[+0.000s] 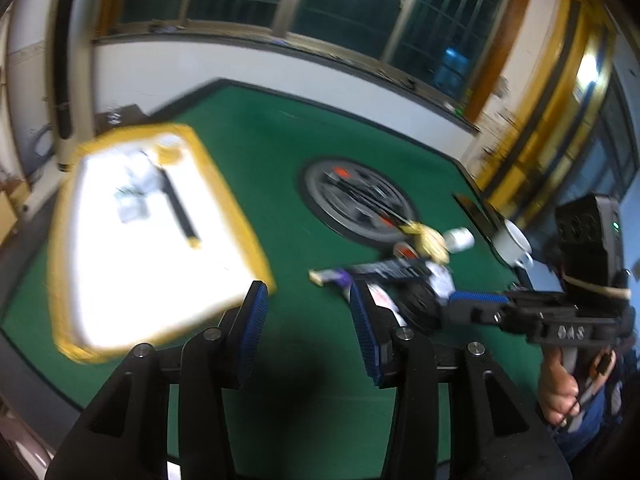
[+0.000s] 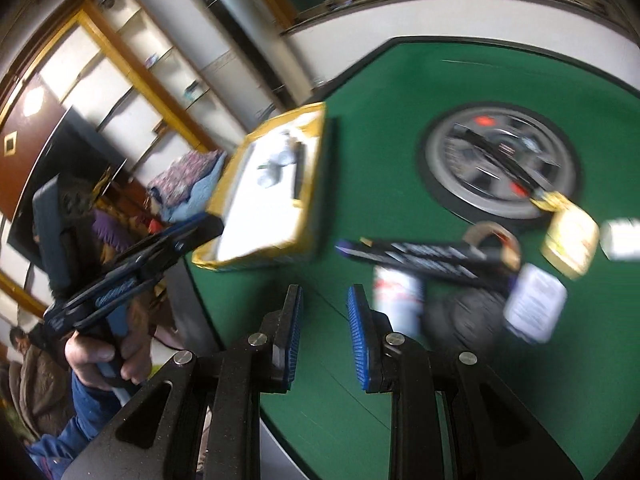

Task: Organize rigid objects
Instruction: 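Move both grippers back from the tray to the cluttered objects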

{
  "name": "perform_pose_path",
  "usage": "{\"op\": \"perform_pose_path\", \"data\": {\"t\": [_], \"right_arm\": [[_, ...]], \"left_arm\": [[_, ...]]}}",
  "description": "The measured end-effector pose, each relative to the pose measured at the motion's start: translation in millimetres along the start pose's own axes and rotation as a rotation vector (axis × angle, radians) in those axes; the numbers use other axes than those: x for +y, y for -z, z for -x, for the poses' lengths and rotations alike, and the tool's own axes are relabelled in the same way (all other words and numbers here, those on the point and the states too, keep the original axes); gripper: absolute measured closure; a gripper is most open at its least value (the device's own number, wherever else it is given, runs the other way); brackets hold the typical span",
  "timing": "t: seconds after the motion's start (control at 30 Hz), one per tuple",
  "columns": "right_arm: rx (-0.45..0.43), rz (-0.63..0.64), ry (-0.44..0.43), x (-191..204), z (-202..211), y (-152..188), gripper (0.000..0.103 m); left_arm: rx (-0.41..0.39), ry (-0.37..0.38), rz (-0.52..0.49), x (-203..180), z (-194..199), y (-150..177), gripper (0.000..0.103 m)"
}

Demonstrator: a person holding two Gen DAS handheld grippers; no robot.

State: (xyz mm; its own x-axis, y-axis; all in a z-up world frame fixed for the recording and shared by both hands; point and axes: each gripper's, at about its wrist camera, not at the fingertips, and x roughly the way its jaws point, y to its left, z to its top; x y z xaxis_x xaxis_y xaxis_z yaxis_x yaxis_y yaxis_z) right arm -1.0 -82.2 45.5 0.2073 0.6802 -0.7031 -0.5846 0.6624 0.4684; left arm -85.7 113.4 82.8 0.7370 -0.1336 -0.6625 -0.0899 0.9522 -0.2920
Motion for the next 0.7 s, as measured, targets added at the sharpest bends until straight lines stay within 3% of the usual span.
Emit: {"op": "perform_pose_path", "data": {"t": [0.2, 0.3, 0.47, 0.6, 0.7], "right_arm": [[-0.044, -0.127, 0.033, -62, 14, 14, 0.082], [-0.055, -0.179, -0.017, -80, 24, 15, 0.082], [-0.082, -0.19, -0.029, -84, 36, 21, 0.081], [-0.093, -0.21, -0.039, -86, 38, 25, 0.071], [-0.093, -0.205, -0.044, -85, 38, 26, 0.071]], "left_arm": [[0.122, 0.029, 0.005, -35, -49, 24, 0.062], [0.135, 0.032, 0.019, -44, -63, 22, 0.062], [0.161, 0.061, 0.097, -44, -82, 14, 0.062], [0.214, 0.038, 0.111, -50, -107, 11, 0.062], [0.21, 0.015, 0.118, -50, -118, 5, 0.052]]}}
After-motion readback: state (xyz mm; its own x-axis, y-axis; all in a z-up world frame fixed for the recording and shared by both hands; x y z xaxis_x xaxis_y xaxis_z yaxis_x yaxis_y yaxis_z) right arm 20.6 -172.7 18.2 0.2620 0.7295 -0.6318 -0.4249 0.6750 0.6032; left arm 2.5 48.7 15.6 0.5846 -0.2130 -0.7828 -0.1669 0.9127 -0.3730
